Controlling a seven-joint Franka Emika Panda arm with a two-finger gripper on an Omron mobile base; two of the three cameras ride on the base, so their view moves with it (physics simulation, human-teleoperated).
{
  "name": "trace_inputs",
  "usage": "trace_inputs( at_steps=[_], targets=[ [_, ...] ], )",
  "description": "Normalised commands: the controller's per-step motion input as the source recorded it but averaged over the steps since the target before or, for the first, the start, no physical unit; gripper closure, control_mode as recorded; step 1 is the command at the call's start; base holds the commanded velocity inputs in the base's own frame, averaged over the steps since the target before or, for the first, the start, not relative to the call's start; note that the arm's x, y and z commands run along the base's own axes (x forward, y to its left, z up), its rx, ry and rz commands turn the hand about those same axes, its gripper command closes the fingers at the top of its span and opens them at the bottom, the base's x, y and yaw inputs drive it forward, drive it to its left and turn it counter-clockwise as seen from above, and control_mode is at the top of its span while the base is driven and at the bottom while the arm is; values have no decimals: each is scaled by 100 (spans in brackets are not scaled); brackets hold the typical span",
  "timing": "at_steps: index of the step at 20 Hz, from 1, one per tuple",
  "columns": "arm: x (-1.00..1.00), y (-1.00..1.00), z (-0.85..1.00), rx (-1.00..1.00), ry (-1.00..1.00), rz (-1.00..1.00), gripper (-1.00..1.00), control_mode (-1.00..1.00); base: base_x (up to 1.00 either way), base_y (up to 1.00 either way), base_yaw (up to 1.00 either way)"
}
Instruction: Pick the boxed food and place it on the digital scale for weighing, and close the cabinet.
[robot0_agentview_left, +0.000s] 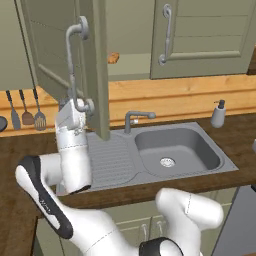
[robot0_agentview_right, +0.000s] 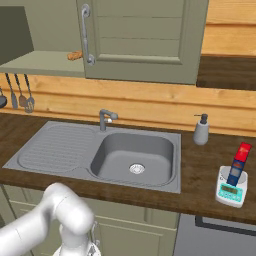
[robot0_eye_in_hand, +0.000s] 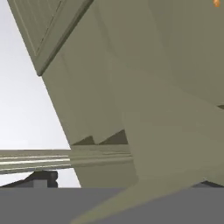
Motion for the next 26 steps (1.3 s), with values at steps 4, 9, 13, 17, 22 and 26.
trace_inputs(
  at_steps=[4,9,13,17,22,26],
  targets=[
    [-8,-100,60,19,25,0,-100,-100,0,0,0],
    [0,-100,57,20,33,0,-100,-100,0,0,0],
    [0,-100,42,20,36,0,-100,-100,0,0,0],
    [18,-83,26,14,31,1,-100,-100,0,0,0],
    [69,-30,8,2,21,5,-100,-100,0,0,0],
    [75,-5,17,0,27,2,-100,-100,0,0,0]
  ],
)
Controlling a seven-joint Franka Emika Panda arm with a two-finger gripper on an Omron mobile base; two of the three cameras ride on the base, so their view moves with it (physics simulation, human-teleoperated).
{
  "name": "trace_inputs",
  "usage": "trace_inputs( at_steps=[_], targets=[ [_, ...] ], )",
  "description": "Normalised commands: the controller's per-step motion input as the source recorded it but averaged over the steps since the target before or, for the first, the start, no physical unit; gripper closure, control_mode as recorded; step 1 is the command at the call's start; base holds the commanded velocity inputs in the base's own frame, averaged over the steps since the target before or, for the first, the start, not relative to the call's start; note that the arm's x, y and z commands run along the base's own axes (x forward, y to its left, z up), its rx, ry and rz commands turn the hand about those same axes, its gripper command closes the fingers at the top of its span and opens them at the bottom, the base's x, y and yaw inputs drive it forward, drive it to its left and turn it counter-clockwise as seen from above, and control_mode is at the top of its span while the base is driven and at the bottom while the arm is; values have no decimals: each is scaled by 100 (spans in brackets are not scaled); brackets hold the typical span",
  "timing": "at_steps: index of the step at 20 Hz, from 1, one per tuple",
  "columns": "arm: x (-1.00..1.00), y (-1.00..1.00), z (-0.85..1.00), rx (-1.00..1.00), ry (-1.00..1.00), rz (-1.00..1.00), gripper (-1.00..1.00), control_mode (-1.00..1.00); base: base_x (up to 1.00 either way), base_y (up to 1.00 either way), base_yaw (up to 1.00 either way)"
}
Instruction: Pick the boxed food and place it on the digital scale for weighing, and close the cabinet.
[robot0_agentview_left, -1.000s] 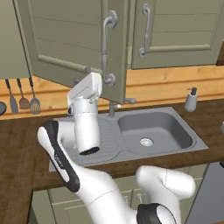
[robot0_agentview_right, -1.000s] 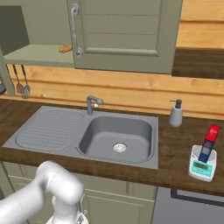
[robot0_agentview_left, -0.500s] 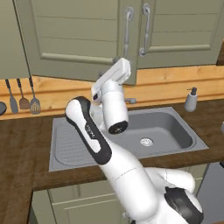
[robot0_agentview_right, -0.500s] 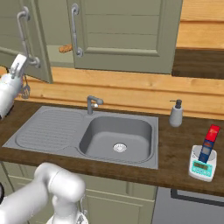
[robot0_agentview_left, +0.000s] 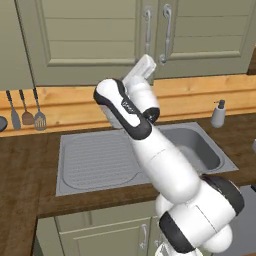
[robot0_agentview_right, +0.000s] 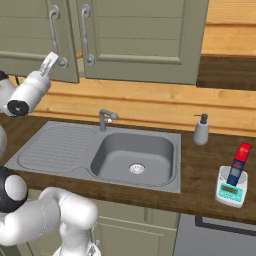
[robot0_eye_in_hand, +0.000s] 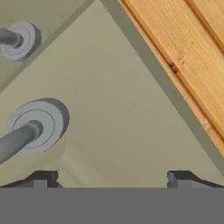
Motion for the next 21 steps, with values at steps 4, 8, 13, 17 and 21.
trace_inputs(
  at_steps=[4,8,13,17,21],
  targets=[
    [76,19,6,-7,12,-1,-100,-100,0,0,0],
    [88,55,0,-14,-5,-11,-100,-100,0,0,0],
    [94,60,0,-12,-16,-20,-100,-100,0,0,0],
    [98,15,0,-2,-10,-15,-100,-100,0,0,0],
    [62,0,-1,0,-4,-8,-100,-100,0,0,0]
  ],
)
